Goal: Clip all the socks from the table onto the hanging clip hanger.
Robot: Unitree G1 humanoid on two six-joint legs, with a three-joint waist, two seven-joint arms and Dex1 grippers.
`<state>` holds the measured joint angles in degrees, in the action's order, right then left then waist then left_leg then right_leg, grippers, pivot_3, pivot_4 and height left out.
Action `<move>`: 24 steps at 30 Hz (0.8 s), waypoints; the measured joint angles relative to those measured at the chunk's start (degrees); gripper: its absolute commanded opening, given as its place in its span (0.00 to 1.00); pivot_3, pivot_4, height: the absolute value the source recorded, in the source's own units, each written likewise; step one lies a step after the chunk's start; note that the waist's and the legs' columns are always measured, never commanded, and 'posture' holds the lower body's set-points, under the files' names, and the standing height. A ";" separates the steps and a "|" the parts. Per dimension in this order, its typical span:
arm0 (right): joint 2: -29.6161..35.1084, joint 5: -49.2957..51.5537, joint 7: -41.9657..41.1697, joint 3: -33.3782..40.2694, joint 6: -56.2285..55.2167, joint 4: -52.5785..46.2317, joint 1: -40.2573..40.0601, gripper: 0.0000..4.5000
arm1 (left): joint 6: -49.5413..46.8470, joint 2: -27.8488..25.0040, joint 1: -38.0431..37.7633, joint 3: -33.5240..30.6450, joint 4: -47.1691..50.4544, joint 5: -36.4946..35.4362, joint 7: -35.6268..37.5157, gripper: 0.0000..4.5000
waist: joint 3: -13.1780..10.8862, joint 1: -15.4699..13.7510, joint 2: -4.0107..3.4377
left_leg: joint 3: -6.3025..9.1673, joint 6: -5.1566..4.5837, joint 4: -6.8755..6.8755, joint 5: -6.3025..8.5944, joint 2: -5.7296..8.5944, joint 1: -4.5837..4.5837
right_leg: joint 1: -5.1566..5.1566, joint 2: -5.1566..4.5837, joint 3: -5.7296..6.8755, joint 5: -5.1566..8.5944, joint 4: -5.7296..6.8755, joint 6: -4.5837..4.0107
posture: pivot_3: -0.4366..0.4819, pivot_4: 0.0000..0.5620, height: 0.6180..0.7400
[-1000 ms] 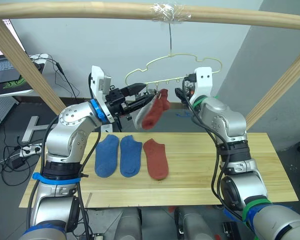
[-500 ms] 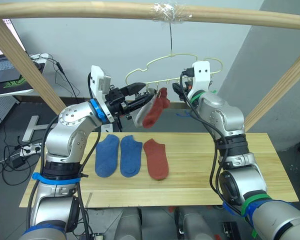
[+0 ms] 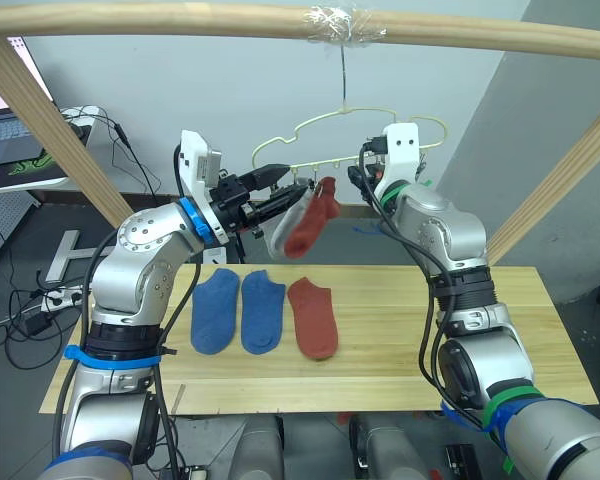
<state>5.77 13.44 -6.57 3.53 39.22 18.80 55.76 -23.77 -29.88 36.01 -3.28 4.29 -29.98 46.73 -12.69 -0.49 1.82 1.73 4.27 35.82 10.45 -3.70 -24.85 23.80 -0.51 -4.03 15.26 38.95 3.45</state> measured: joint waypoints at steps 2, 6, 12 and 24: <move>0.00 -0.14 0.23 0.21 -0.12 0.23 0.10 0.09 | -0.63 -0.02 0.00 0.05 0.00 0.22 -0.14 0.51 | 0.00 -0.03 0.00 | 0.00 0.00 0.00 0.00 0.00 0.00 | 0.00 0.00 0.00 0.00 0.00 0.00 | 0.68 0.27 1.00; 0.02 -0.54 0.41 0.92 -0.26 0.66 0.18 0.00 | -3.05 -0.33 0.00 0.63 0.09 1.23 -1.25 0.51 | 0.00 -0.05 0.00 | 0.00 0.00 -0.01 0.00 0.00 0.00 | 0.00 0.00 0.00 0.00 0.00 0.00 | 0.67 0.27 1.00; 0.04 -0.85 0.42 1.16 -0.68 1.12 0.72 0.00 | -12.24 -2.53 -0.89 4.70 1.40 3.62 -3.34 0.55 | 0.00 -0.03 0.00 | -0.02 0.00 -0.03 0.00 0.00 0.00 | 0.02 0.00 -0.02 0.00 -0.01 0.00 | 0.67 0.27 1.00; 0.20 -0.92 0.33 1.46 -0.56 1.14 0.85 0.00 | -7.06 3.45 -3.79 15.54 -9.29 15.24 -6.24 0.99 | 0.00 -0.23 0.00 | -0.06 0.00 -0.02 0.00 0.00 -0.03 | 0.08 0.00 -0.03 0.00 0.01 -0.01 | 0.64 0.27 1.00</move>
<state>5.98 12.53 -6.24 4.99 38.67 19.94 56.61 -30.83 -26.43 32.23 12.25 -5.00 -14.74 40.49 -12.69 -0.72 1.83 1.67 4.27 35.80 10.45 -3.70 -24.88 23.88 -0.51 -4.06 15.26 38.96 3.44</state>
